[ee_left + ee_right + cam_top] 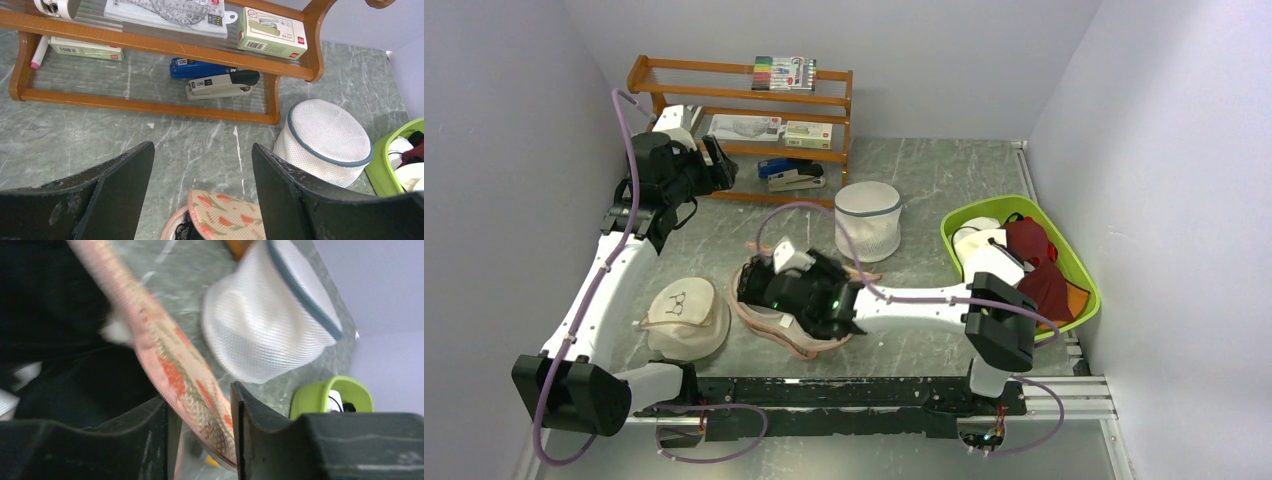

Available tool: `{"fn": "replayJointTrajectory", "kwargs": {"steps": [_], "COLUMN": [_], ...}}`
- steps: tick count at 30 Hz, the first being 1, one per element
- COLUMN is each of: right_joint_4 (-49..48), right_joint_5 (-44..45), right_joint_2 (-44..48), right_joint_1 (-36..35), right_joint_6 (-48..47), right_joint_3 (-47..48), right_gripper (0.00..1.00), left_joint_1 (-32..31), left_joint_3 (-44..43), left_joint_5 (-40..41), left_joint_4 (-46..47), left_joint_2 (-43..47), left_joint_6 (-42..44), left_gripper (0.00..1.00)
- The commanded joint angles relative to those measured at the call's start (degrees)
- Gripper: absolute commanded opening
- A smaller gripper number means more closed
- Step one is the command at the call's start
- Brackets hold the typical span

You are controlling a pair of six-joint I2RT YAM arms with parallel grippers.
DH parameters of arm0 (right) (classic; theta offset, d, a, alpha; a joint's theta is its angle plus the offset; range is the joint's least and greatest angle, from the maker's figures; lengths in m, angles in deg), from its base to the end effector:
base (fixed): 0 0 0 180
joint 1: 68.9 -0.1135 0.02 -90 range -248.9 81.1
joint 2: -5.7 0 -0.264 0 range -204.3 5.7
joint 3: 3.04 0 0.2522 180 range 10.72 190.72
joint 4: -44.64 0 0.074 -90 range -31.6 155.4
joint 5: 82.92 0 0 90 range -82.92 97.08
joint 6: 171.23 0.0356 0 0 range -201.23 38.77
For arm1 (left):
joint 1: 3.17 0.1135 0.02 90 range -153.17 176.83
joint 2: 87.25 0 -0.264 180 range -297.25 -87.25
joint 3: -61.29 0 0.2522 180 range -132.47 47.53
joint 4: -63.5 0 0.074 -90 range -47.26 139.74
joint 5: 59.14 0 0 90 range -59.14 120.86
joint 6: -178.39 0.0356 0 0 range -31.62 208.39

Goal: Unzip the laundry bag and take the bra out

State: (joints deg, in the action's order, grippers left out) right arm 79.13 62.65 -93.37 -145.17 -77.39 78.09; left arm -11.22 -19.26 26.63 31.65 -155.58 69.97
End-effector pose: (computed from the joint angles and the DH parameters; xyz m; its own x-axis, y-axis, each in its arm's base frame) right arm 0.1137 0.3417 0.2219 -0.2165 -0.7265 -0.6521 -0.4163 0.6729 -0.6115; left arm 0.2691 -0.0407 0.3754 -0.3815 -0.2643 -0.8858 0.0927 0.9425 -0.3211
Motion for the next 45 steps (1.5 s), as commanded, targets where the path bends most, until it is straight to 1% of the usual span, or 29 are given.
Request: {"fn": "replayJointTrajectory", "kwargs": {"steps": [1, 2, 4, 5, 7, 9, 10, 15, 19, 28, 32, 37, 40, 42, 45], "right_joint_4": [-8.58, -9.16, -8.46, -7.69, -7.19, -5.56, -4.68, -5.4, -3.24, -2.86, -3.53, -11.28, -17.3, -19.55, -19.85], "right_joint_5": [2.98, 3.01, 2.63, 2.61, 1.11, 0.69, -0.3, -4.04, -5.72, -11.85, -19.78, -32.67, -41.3, -43.95, -44.48], "right_joint_2": [3.05, 3.3, 3.44, 3.34, 3.33, 3.15, 3.17, 3.04, 2.17, 12.06, 15.77, 17.79, 17.02, 14.97, 10.35], "right_joint_1": [9.24, 11.08, 14.77, 15.91, 17.58, 19.33, 20.41, 23.15, 23.71, 18.88, 17.34, 16.89, 16.27, 15.28, 12.82], "right_joint_6": [-2.8, -2.71, -1.44, -0.57, 0.29, 2.81, 4.02, 5.34, 5.55, 6.26, 8.55, 12.01, 13.98, 14.94, 14.11], "right_joint_3": [-2.86, -3.02, -2.47, -2.1, -1.74, -1.02, -0.8, -1.09, 0.64, -3.08, -5.76, -12.2, -13.83, -13.5, -10.6], "right_gripper": [0.42, 0.46, 0.59, 0.68, 0.8, 0.88, 0.9, 0.93, 0.94, 0.96, 0.97, 0.98, 0.98, 0.97, 0.94], "left_joint_1": [0.32, 0.32, 0.32, 0.32, 0.32, 0.32, 0.32, 0.32, 0.32, 0.33, 0.32, 0.32, 0.32, 0.33, 0.28], "left_joint_3": [-0.5, -0.45, -0.09, -0.07, -0.43, -0.13, 0.0, -0.72, -0.57, -0.96, -0.87, -0.86, -1.23, -0.75, -1.0], "left_joint_5": [-2.11, -2.23, -1.97, -1.85, -2.1, -2.5, -2.65, -4.32, -3.17, -4.86, -4.4, -4.87, -5.33, -4.96, -4.53], "left_joint_4": [1.89, 1.91, 2.31, 2.31, 1.84, 2.43, 2.67, 1.92, 1.85, 1.74, 1.73, 1.88, 1.26, 1.78, 1.41], "left_joint_2": [-0.87, -0.92, -0.81, -0.83, -1.07, -1.02, -1.16, -1.85, -1.52, -2.1, -1.78, -2.52, -2.96, -2.75, -2.86], "left_joint_6": [0.7, 0.72, 0.74, 0.74, 0.69, 0.63, 0.52, 0.44, 0.61, 0.59, 0.71, 0.7, 0.75, 0.7, 0.75], "left_gripper": [0.82, 0.82, 0.82, 0.82, 0.82, 0.82, 0.82, 0.81, 0.82, 0.82, 0.82, 0.82, 0.82, 0.82, 0.82]}}
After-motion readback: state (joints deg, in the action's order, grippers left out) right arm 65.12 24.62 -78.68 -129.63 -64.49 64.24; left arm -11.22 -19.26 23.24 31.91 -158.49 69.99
